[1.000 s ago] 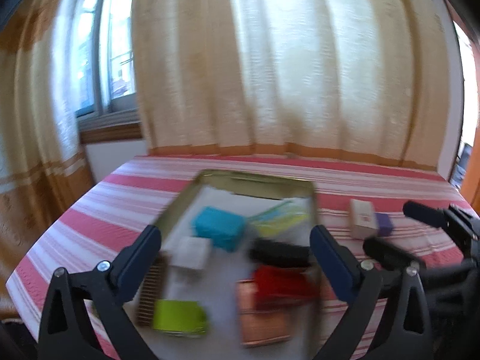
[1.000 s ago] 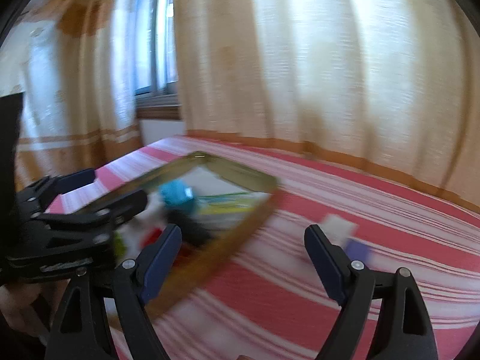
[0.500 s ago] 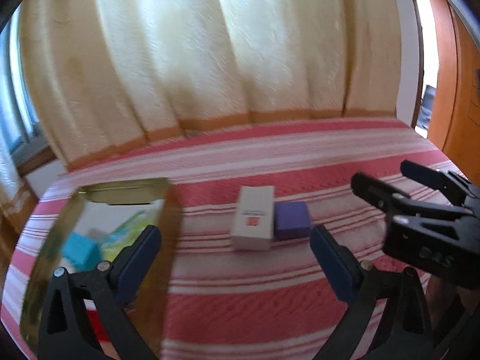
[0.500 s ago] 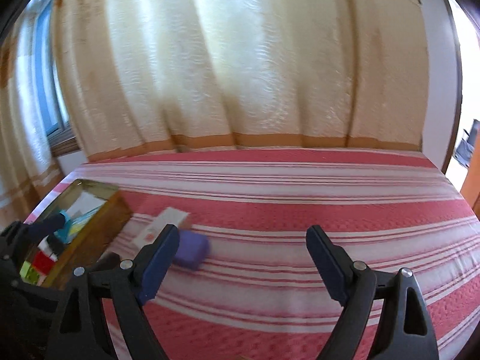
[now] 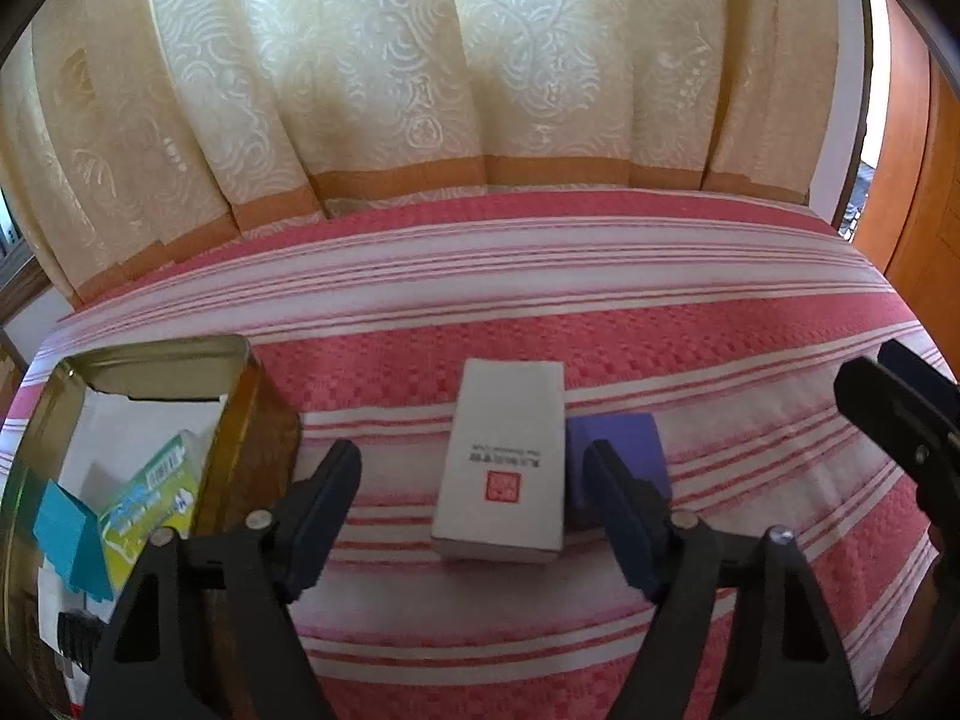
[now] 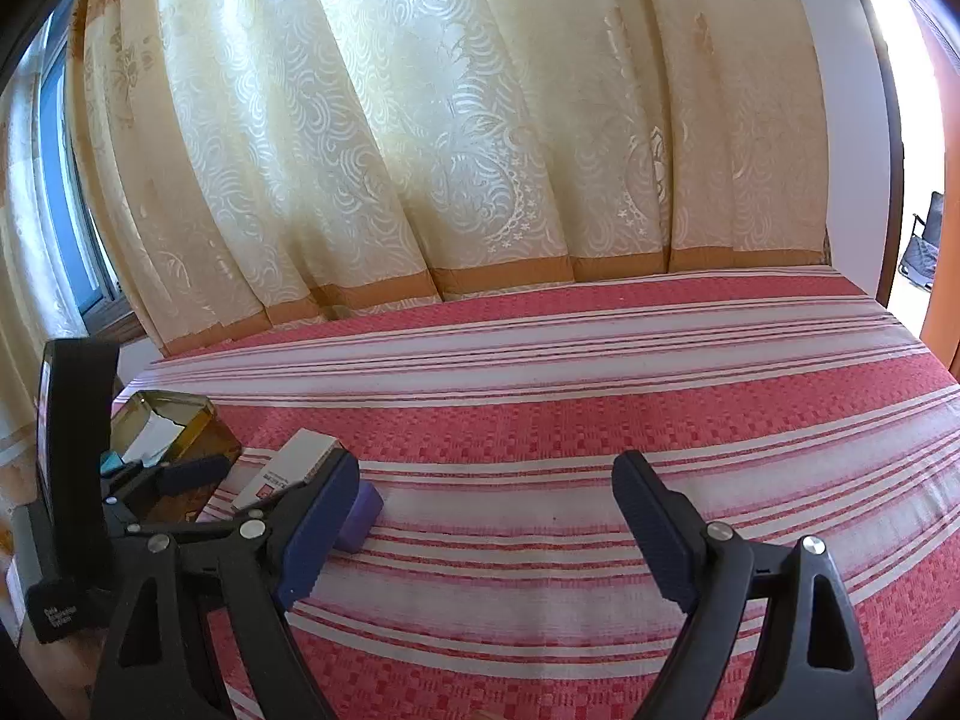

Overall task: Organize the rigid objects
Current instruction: 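Grasp the white box with the red seal with the left gripper, then grasp the purple cube with the right gripper while the left gripper holds the white box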

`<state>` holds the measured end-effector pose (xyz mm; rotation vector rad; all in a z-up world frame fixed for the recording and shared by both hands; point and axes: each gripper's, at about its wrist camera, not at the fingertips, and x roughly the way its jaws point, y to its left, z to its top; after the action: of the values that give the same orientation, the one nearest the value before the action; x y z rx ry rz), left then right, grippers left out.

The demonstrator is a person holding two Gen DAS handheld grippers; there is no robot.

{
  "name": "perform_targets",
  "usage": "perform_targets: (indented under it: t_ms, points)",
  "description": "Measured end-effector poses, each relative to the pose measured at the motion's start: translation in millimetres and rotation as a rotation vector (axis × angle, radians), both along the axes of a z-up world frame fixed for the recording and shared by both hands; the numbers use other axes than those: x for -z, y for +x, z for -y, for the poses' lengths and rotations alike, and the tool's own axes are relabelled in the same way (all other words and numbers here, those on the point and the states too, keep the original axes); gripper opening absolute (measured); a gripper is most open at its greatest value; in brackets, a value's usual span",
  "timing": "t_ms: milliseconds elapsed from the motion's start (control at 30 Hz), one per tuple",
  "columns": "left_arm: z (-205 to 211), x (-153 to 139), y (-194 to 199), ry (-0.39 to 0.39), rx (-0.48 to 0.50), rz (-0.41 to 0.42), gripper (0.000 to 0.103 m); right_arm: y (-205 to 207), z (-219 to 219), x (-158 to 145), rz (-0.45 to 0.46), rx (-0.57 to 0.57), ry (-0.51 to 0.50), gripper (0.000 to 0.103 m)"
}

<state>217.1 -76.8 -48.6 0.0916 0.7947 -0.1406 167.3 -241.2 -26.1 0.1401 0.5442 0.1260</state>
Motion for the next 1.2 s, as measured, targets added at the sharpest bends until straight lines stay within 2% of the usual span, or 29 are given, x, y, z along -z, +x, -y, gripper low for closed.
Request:
perform_targets:
  t_ms: [167, 433, 533, 600, 733, 767, 800, 900, 1033, 1100, 1200]
  points:
    - [-5, 2, -3, -0.017, 0.025, 0.01, 0.073, 0, -3, 3, -0.005, 0.002, -0.022, 0.088]
    - [-12, 3, 4, -0.047, 0.05, 0.0, 0.073, -1, -5, 5, 0.001, 0.004, -0.03, 0.088]
    - [-19, 5, 7, -0.016, 0.037, -0.012, 0.071, -2, -2, 5, 0.008, 0.01, -0.02, 0.088]
    - [-24, 7, 9, -0.031, 0.041, -0.026, 0.071, -1, -3, 6, 0.004, 0.01, -0.024, 0.088]
    - [-14, 8, 6, -0.01, 0.077, -0.024, 0.071, 0, -12, 6, -0.002, 0.0, -0.068, 0.089]
    - [-10, 9, 7, -0.001, 0.087, -0.035, 0.065, 0, -14, 5, 0.0, -0.002, -0.077, 0.089]
    - [-8, 12, 9, 0.006, 0.091, -0.053, 0.053, 0, -15, 5, 0.001, -0.004, -0.085, 0.089]
    - [-14, 16, 15, -0.05, 0.089, -0.088, 0.041, 1, -19, 6, -0.009, -0.013, -0.099, 0.089]
    - [-14, 13, 10, -0.054, 0.081, -0.063, 0.04, 6, -20, 9, -0.039, -0.017, -0.101, 0.089]
    - [-19, 9, 4, -0.047, 0.033, -0.029, 0.04, 8, -21, 10, -0.049, -0.02, -0.108, 0.089]
    - [-27, 9, 2, -0.048, -0.016, -0.023, 0.04, 14, -30, 13, -0.072, -0.055, -0.109, 0.089]
